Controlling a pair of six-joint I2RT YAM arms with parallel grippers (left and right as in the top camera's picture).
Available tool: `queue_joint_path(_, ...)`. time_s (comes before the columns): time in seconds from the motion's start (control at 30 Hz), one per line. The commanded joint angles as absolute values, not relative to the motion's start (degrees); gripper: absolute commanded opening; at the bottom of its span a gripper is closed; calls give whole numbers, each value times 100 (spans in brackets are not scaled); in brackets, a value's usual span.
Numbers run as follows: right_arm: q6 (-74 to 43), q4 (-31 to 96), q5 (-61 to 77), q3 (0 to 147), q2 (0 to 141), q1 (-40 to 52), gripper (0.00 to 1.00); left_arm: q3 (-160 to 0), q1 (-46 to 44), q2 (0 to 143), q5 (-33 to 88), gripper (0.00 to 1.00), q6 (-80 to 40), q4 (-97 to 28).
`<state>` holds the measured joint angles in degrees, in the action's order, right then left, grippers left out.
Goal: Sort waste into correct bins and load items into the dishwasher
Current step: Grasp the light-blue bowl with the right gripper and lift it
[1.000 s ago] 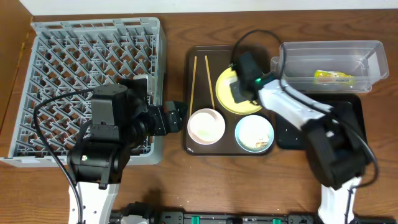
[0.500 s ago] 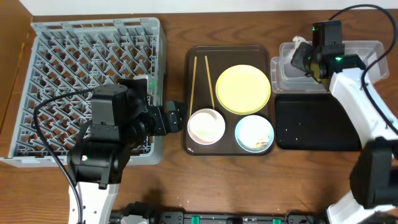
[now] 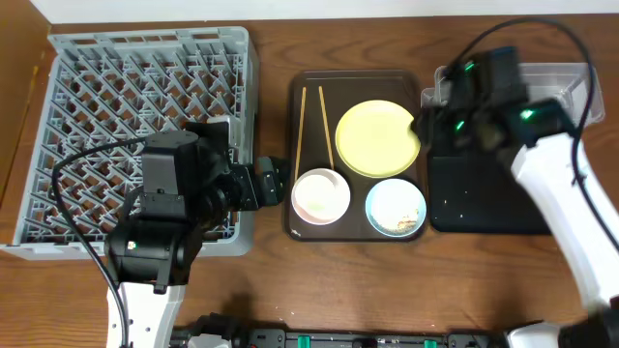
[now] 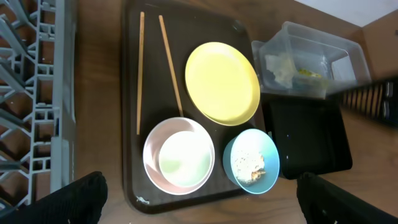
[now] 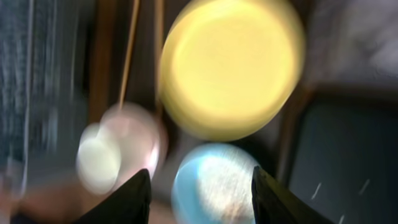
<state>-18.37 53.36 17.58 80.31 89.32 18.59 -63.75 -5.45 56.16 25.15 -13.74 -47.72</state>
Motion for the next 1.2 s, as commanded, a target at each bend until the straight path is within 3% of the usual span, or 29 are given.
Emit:
queue_joint_path(0.0,-1664,5953,1446,7937,9085,2630,49,-6473,-543,5612,2547,98,-1406,-4775)
queue_joint_path(0.13,-1874,6012,904,7533,9408,3597,48,-6473,-543,5612,2547,98,-1406,-4775)
queue_joint_path(0.43,-1822,4711,71,6716,10232,4351,49,-6473,-543,5612,2547,98,-1406,-4775)
queue_joint_path(0.53,-1844,4707,-185,6716,10534,4357,36,-6473,-543,5612,2547,98,-1406,-4775)
queue_joint_path(0.6,-1885,4698,-189,6716,10643,4340,13,-6473,-543,5612,2547,98,-1406,-4775)
queue_joint_path(0.67,-1881,4698,-191,6722,10641,4342,1,-6473,-543,5612,2547,98,-1406,-4775)
queue_joint_path(0.97,-1894,4764,762,6971,9653,4176,1,-6473,-543,5612,2547,98,-1406,-4775)
queue_joint_path(1.17,-2226,4626,2244,6967,8617,3234,1,-6473,-543,5612,2547,98,-1406,-4775)
